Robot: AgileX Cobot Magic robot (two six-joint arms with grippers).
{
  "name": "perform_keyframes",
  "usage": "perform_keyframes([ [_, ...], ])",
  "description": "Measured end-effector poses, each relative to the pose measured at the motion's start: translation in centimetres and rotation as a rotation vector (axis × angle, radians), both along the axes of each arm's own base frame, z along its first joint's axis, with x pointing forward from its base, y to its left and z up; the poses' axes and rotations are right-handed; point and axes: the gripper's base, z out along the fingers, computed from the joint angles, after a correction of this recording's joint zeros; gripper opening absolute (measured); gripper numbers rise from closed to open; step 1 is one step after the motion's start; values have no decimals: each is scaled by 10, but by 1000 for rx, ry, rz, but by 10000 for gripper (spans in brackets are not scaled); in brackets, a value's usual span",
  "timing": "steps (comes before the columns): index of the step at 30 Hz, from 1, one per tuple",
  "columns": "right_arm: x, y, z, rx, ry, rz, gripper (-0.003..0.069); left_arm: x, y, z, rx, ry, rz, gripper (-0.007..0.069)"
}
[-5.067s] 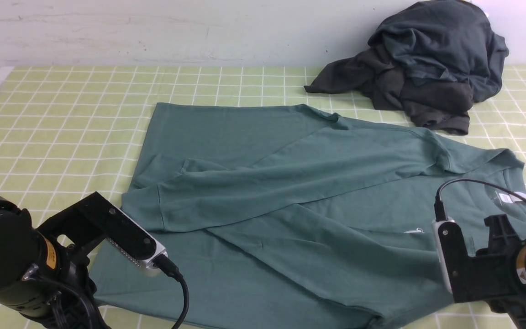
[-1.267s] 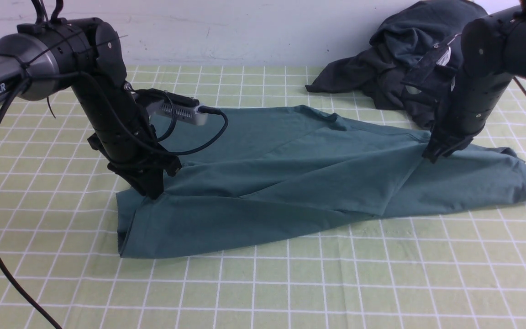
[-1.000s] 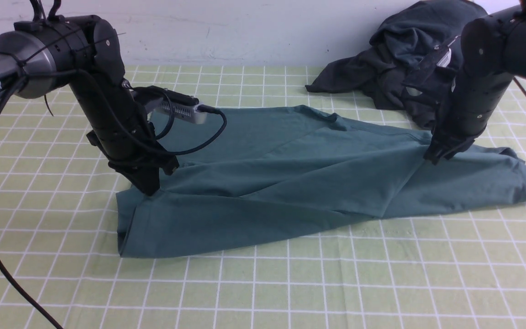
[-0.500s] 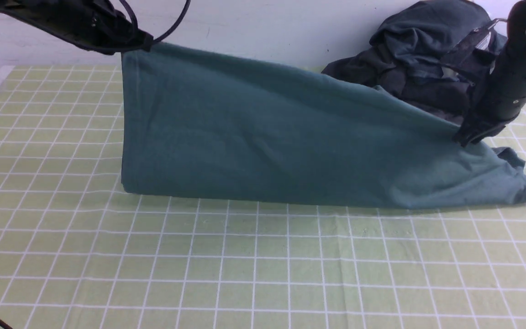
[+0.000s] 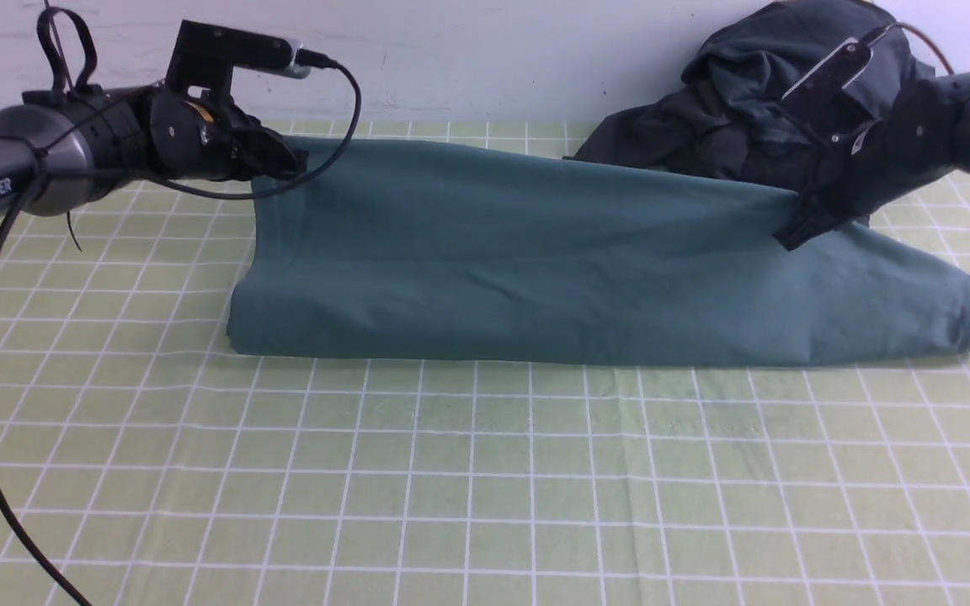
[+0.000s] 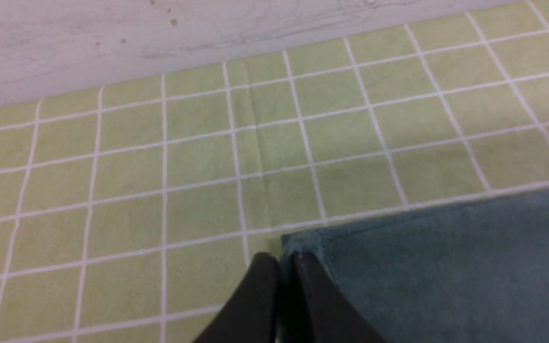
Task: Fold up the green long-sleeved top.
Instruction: Use both arms to drag the lower edge of the fabric forward and fold it over the upper edge, then use the right arm to clamp the right edge of the fabric
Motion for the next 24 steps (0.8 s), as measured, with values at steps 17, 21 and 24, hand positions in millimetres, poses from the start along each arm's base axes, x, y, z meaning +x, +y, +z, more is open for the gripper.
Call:
perform_keyframes([
  [17, -42, -39, 81, 43, 213, -483, 297, -46, 22, 92, 80, 136, -24, 332],
  [21, -54, -68, 67, 196, 359, -607, 300, -106, 24, 166, 136, 180, -45, 192],
  [24, -59, -85, 45, 257, 437, -665, 307, -138, 25, 195, 183, 212, -66, 102],
])
